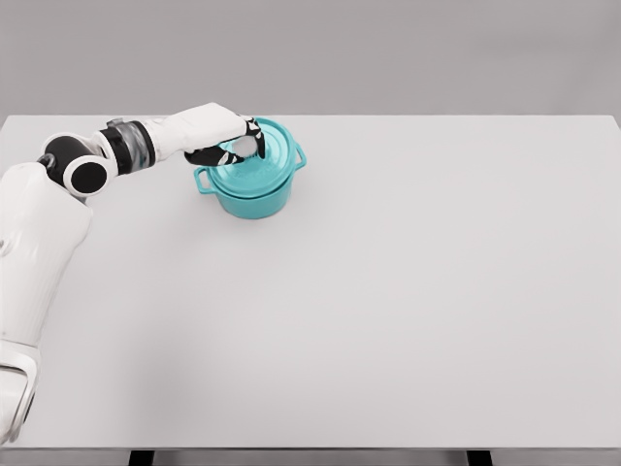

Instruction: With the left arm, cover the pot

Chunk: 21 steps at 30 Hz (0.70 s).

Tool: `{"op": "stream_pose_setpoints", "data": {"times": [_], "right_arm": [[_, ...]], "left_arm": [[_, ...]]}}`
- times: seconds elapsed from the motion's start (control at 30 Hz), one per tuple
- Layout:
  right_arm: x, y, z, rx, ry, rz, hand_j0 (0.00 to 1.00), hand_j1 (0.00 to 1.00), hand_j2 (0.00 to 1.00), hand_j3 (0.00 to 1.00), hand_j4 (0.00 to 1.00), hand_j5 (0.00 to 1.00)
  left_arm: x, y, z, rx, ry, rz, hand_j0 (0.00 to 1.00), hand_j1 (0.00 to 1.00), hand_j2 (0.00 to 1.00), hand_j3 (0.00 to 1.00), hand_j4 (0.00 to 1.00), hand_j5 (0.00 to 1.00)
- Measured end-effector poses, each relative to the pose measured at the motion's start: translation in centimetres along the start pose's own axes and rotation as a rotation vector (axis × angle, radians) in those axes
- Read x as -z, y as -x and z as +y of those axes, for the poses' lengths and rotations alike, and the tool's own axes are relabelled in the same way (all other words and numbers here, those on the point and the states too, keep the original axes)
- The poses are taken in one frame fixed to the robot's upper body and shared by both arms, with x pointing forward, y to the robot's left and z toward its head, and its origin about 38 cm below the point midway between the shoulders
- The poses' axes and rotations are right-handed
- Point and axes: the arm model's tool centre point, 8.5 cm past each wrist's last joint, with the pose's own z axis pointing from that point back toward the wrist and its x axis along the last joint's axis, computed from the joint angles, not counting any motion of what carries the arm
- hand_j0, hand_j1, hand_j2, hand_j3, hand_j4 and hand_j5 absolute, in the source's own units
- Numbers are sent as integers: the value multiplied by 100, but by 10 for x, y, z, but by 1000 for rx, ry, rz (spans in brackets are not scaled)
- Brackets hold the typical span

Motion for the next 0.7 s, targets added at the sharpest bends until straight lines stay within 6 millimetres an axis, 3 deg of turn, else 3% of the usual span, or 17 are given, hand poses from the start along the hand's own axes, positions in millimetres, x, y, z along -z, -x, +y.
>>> {"op": "stream_pose_setpoints", "data": {"times": [0.7], "right_arm": [[0, 0, 0, 0, 0, -1, 100, 100, 100, 100, 100, 100]], "left_arm": [[0, 0, 4, 9, -3, 0, 63, 63, 63, 63, 63, 63]]}}
